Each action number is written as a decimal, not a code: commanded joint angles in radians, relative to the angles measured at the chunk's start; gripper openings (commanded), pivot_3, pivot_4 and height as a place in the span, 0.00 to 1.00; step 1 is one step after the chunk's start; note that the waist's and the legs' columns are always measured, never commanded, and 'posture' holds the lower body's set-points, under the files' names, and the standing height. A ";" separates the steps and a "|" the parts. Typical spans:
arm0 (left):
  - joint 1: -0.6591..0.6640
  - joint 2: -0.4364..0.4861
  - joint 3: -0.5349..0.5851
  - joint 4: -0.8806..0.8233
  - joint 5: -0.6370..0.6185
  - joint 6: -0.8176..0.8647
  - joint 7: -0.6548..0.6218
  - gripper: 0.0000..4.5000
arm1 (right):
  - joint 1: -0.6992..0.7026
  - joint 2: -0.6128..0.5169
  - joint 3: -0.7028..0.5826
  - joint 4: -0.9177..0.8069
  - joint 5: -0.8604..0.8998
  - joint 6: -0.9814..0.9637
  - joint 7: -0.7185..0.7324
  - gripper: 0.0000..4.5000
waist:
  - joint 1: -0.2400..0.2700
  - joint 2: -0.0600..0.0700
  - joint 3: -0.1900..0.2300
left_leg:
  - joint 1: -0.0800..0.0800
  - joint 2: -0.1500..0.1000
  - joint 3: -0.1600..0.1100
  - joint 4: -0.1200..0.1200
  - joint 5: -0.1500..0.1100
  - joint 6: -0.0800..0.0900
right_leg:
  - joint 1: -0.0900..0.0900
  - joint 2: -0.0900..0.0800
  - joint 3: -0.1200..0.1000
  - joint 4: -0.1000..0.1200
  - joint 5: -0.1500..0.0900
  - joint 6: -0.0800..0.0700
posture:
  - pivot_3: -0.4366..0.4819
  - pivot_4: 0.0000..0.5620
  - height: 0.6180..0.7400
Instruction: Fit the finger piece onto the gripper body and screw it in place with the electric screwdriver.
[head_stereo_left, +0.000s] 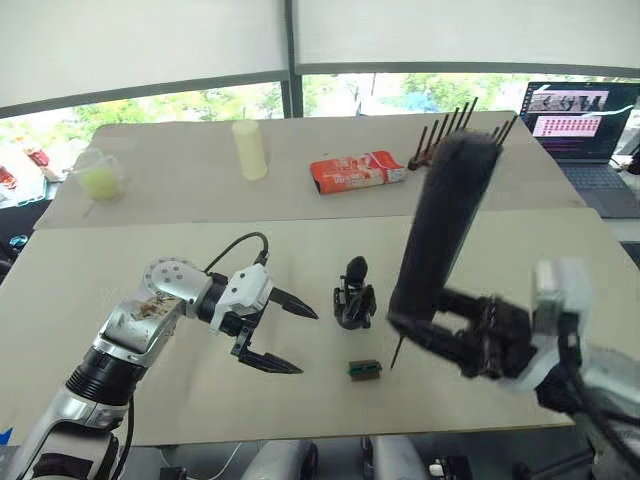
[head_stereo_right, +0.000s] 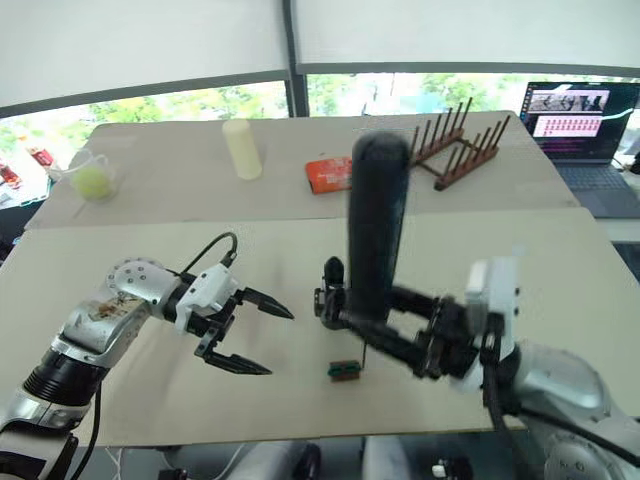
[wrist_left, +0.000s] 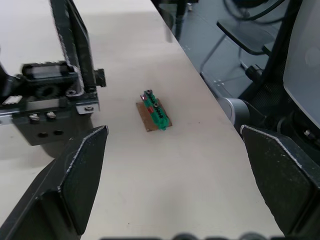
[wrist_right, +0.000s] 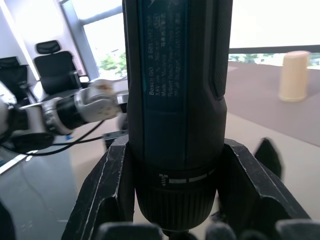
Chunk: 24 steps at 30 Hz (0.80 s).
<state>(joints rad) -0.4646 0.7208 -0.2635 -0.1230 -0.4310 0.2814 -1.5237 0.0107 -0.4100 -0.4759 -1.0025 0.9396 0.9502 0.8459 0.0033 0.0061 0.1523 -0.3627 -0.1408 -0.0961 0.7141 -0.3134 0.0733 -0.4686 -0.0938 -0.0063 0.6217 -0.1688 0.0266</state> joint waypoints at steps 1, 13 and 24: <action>-0.008 -0.016 -0.004 -0.011 0.010 -0.032 -0.002 1.00 | 0.025 -0.032 0.069 0.000 -0.066 -0.177 0.059 0.42 | 0.001 0.000 0.000 | 0.003 0.000 0.000 0.000 0.000 0.000 | 0.003 0.001 0.000 -0.002 0.000 0.000 | 0.48 0.27 1.00; 0.042 -0.072 -0.025 0.011 0.062 -0.144 0.018 1.00 | 0.145 -0.027 0.272 0.120 -0.313 -0.547 0.056 0.42 | 0.010 -0.001 0.000 | 0.010 0.001 -0.001 -0.003 -0.002 0.002 | 0.012 0.003 -0.002 -0.010 -0.001 0.001 | 0.48 0.27 1.00; 0.055 -0.111 -0.047 0.086 0.099 -0.233 0.005 1.00 | 0.133 -0.047 0.341 0.157 -0.326 -0.613 -0.008 0.42 | 0.010 -0.001 0.000 | 0.010 0.001 -0.001 -0.004 -0.002 0.002 | 0.011 0.003 -0.002 -0.009 -0.001 0.001 | 0.48 0.27 1.00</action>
<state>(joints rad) -0.4140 0.6172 -0.3057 -0.0342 -0.3360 0.0695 -1.5123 0.1564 -0.4584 -0.1367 -0.8107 0.5917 0.3760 0.8498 0.0129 0.0055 0.1523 -0.3527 -0.1396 -0.0971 0.7106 -0.3149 0.0752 -0.4574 -0.0908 -0.0079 0.6122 -0.1694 0.0276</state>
